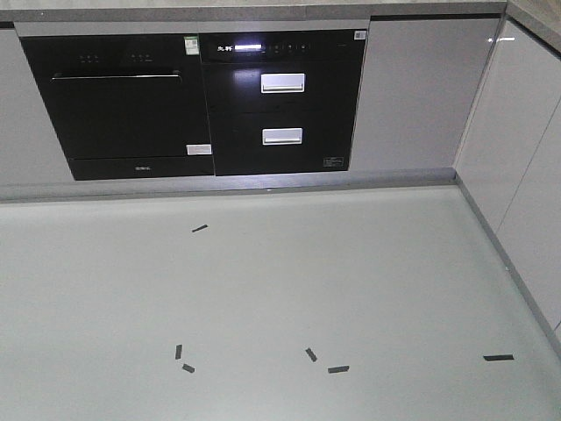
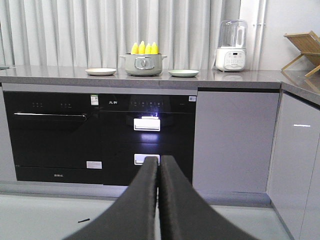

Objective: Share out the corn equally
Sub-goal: 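Drive the base toward the counter with the pot and plates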

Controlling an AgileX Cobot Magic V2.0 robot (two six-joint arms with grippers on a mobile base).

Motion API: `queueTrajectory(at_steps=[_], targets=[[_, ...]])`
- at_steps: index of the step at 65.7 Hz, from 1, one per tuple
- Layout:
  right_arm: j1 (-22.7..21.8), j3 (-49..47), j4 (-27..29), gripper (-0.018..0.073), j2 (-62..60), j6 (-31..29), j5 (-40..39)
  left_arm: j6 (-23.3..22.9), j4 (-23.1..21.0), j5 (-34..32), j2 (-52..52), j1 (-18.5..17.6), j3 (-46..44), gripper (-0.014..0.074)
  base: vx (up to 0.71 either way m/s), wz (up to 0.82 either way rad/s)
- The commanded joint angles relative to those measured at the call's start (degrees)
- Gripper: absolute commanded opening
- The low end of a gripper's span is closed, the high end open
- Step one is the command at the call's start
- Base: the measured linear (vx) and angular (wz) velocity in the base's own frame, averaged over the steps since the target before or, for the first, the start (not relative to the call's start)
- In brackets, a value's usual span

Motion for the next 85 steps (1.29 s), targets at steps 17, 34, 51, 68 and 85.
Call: queueTrajectory(at_steps=[17,34,51,68,85], targets=[[-0.2,0.8,-0.4,-0.0009,-0.3,-0.5,-4.2,-0.3,-0.5,-4.1,-1.4,0.1,1.8,-0.0006,0.00,0.00],[-0.2,0.8,-0.4,-0.0009,-0.3,-0.5,-4.2,-0.3,-0.5,-4.1,-1.4,0.1,1.8,-0.0006,0.00,0.00],[-0.2,0.8,-0.4,-0.0009,-0.3,-0.5,-4.2,-0.3,-0.5,-4.1,-1.4,0.1,1.8,-0.0006,0.00,0.00],[-0.2,0.8,-0.4,-0.0009,-0.3,-0.5,-4.2,-0.3,-0.5,-4.1,-1.4,0.1,1.8,-0.0006,0.02,0.02],[-0.2,0.8,-0.4,-0.0009,-0.3,-0.5,-4.2,-0.3,-0.5,-4.1,-1.4,0.1,1.8,-0.0006,0.11,0.01]])
